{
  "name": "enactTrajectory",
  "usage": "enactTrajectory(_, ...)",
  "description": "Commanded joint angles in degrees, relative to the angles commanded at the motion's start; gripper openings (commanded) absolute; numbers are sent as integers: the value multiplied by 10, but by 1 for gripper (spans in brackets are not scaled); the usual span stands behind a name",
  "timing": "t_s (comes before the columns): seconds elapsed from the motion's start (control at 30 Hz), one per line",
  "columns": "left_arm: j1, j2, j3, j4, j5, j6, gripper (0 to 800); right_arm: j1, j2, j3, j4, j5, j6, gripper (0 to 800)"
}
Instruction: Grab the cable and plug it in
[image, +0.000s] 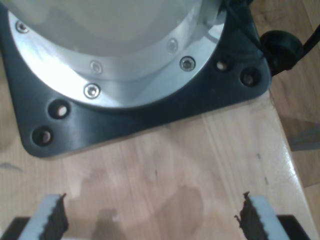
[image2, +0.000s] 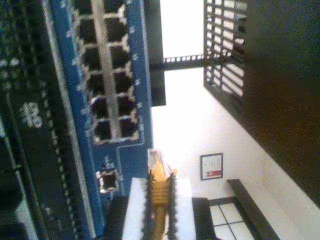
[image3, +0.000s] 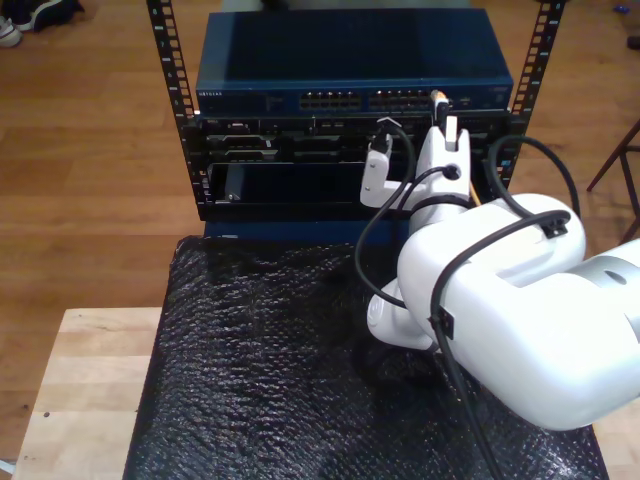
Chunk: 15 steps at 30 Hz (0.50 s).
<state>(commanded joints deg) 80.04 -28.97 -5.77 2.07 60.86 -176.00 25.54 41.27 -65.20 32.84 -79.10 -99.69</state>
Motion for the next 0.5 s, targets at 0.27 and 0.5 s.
enactTrajectory(0.27, 0, 0, 0, 0, 0, 0, 800, 7, 0, 0, 1, 6, 2, 0)
enactTrajectory(0.5, 0, 0, 0, 0, 0, 0, 800, 8, 0, -8, 1, 16, 3, 0)
